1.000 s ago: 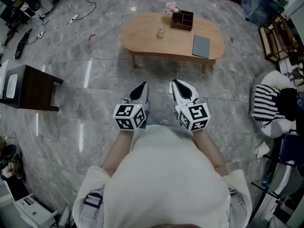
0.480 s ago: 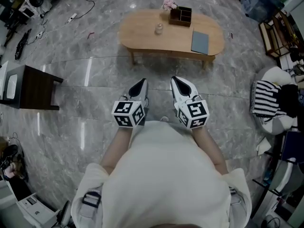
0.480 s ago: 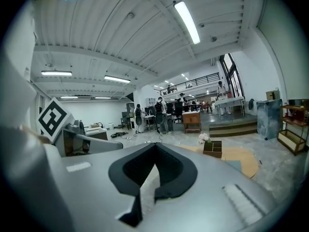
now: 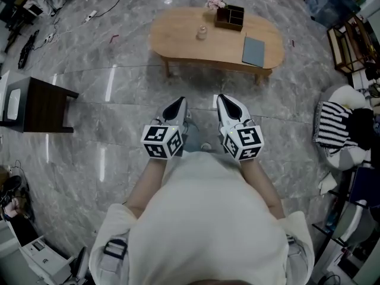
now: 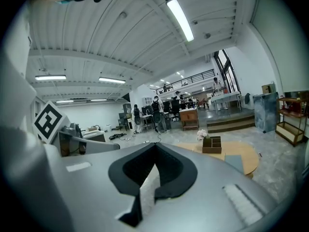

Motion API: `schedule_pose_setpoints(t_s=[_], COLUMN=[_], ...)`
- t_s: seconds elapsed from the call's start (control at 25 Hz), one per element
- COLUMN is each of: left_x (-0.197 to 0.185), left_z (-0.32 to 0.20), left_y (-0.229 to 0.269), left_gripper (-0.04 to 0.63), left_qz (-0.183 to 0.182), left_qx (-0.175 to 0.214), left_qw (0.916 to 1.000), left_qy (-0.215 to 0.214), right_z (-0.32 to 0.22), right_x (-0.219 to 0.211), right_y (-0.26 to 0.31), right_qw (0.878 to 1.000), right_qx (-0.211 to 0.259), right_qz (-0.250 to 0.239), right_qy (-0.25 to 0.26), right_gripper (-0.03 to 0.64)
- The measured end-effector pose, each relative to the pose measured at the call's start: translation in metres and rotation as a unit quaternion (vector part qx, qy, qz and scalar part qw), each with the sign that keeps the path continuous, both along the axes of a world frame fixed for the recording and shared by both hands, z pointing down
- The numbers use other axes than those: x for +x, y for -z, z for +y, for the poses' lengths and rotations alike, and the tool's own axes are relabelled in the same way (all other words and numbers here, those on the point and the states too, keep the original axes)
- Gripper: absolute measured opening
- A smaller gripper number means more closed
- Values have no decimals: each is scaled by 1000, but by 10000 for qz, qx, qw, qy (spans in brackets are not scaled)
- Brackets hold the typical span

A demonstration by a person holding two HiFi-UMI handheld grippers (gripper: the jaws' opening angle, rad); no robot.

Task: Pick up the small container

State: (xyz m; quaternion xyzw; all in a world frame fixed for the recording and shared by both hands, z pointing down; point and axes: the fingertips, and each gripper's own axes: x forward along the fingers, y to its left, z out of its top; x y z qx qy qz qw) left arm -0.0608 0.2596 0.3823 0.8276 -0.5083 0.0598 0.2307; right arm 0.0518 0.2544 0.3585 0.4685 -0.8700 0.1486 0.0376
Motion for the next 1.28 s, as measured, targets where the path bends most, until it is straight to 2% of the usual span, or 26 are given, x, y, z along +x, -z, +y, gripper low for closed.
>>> schedule_pose_setpoints(t_s=[0.44,0.72,1.28], left_x=[-7,-8,-18], left_z=[-64,-136,-288], left_y=[-22,-33,-46], left_gripper=[2,2,2], left_qz=[69,73,-254], left_qx=[-209,-318,-417], left_qw=[9997,9995,9972], left_qy=[77,1,-562], right_z=[-53,-128,-275], right_x=[-1,-4,-25], right_y=[-20,-24,-8], right_qw=[9996,9994,9985], right_qx=[-244,-312,-461], right_qz=[122,171,227], right_qy=[29,-22,-196], right_gripper=[-2,-2,-2])
